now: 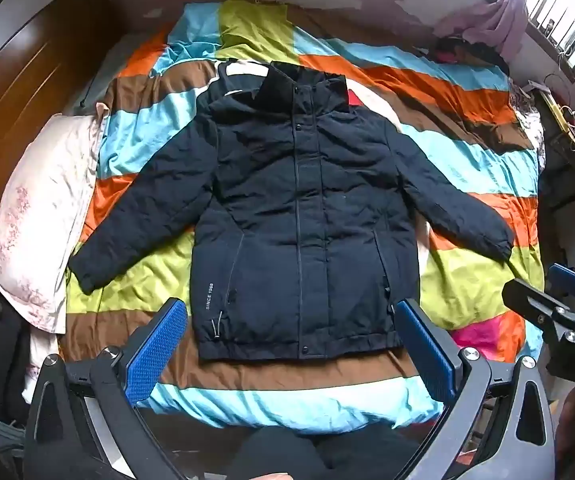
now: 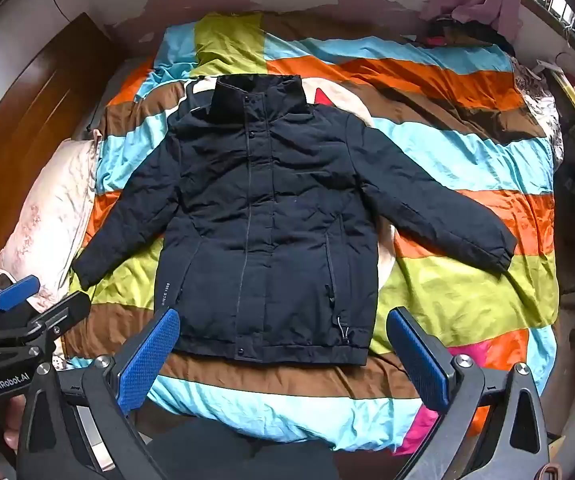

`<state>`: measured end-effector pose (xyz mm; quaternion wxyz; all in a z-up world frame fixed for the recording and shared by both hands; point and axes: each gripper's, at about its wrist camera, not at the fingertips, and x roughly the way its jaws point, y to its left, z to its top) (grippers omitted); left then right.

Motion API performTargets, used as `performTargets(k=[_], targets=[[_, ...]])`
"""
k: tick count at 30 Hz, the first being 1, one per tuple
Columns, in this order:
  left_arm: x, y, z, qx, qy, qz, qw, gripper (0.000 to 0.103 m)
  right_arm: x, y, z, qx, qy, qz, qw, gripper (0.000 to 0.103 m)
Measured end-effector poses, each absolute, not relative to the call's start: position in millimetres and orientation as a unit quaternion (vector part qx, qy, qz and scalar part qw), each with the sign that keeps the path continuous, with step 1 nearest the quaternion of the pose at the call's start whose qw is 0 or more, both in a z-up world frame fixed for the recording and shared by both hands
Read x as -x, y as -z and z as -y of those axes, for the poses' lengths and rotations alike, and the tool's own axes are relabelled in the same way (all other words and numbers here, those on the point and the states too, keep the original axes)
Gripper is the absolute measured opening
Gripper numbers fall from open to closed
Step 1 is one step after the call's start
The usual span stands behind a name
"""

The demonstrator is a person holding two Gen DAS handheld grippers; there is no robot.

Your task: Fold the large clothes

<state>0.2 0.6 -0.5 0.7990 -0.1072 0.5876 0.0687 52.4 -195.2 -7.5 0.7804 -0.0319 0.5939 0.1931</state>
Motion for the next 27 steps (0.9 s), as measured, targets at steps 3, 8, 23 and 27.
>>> performTargets(k=[3, 8, 23, 27], targets=[[-6.8, 1.8, -9.2, 0.122, -0.063, -0.596, 0.791, 0.102, -52.9, 9.6, 198.6, 0.031, -0.192, -0.595, 0.780, 0.103], [-4.0, -0.3, -5.5, 0.107, -0.071, -0.587, 0.800, 0.102, -56.6, 5.8, 193.9, 0.036, -0.193, -0.598, 0.777, 0.103], [-3.7, -0.9, -2.6, 0.106, -0.074, -0.585, 0.801, 0.102, -57.1, 3.2, 191.2, 0.027, -0.197, -0.594, 0.780, 0.103], [-3.8, 0.3, -3.2, 0.106, -0.073, -0.585, 0.800, 0.102, -57.0, 2.2, 191.0, 0.028, -0.197, -0.594, 0.779, 0.103]])
